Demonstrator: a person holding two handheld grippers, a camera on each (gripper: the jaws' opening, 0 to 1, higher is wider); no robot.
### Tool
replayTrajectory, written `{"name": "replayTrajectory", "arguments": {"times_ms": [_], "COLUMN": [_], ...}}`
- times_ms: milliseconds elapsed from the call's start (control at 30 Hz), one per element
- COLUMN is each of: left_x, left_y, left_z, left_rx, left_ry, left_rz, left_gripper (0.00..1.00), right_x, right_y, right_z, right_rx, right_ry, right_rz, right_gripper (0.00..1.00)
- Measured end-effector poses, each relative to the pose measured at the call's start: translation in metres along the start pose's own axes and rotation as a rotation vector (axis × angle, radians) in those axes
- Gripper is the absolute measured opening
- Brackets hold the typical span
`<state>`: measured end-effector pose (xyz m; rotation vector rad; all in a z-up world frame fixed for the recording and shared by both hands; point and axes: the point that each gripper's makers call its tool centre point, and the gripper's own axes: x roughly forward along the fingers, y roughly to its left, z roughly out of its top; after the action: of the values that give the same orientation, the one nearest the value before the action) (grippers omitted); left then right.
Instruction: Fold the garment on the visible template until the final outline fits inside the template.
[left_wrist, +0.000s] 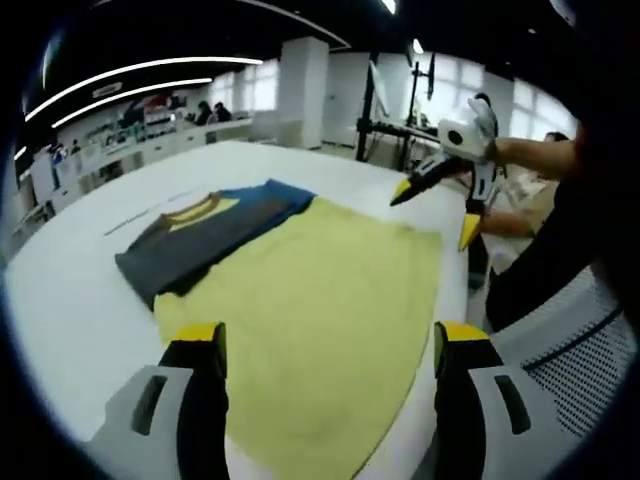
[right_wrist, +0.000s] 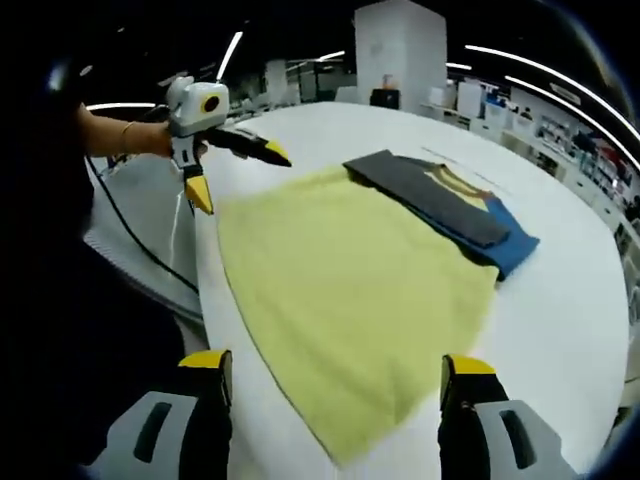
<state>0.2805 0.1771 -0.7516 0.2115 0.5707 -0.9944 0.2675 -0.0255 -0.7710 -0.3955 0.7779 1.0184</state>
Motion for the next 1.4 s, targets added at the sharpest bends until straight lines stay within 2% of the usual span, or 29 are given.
{"name": "replayTrajectory", "arguments": {"times_ms": [67,267,400,500,567,667,833,867,1000,1200,1400], "left_x": [-0.003,-0.01,-0.016,-0.018,-0.022,-0.025,-0.03,-0.029,-0.032,-0.033,-0.029], "left_y": [-0.004,-0.007,-0.008,-0.012,-0.012,-0.009,-0.007,-0.007,-0.005,0.003,0.006], "left_z": [-0.008,-0.041,-0.059,-0.062,-0.068,-0.071,-0.077,-0.077,-0.079,-0.081,-0.083], "left_rx": [0.004,0.065,0.059,0.066,0.085,0.08,0.113,0.096,0.106,0.114,0.102], "left_ry": [0.009,0.11,0.176,0.189,0.221,0.231,0.271,0.261,0.278,0.288,0.271], "left_rz": [-0.013,-0.036,-0.015,-0.013,0.001,0.018,0.035,0.036,0.035,0.044,0.043], "left_gripper": [0.74,0.64,0.56,0.51,0.48,0.44,0.36,0.36,0.35,0.32,0.18], "right_x": [0.0,0.002,0.003,0.004,0.004,0.003,0.002,0.002,0.003,0.003,0.005], "right_y": [0.001,0.001,0.0,-0.004,-0.005,-0.007,-0.01,-0.012,-0.01,-0.011,-0.005], "right_z": [-0.005,-0.018,-0.027,-0.034,-0.037,-0.042,-0.044,-0.044,-0.046,-0.047,-0.045], "right_rx": [-0.003,-0.042,-0.054,-0.058,-0.053,-0.053,-0.071,-0.074,-0.093,-0.122,-0.101], "right_ry": [0.013,0.064,0.092,0.11,0.117,0.131,0.135,0.137,0.146,0.154,0.138], "right_rz": [0.004,0.005,0.002,-0.013,-0.015,-0.023,-0.035,-0.04,-0.036,-0.037,-0.001], "right_gripper": [0.79,0.73,0.66,0.64,0.6,0.56,0.5,0.5,0.5,0.45,0.34]}}
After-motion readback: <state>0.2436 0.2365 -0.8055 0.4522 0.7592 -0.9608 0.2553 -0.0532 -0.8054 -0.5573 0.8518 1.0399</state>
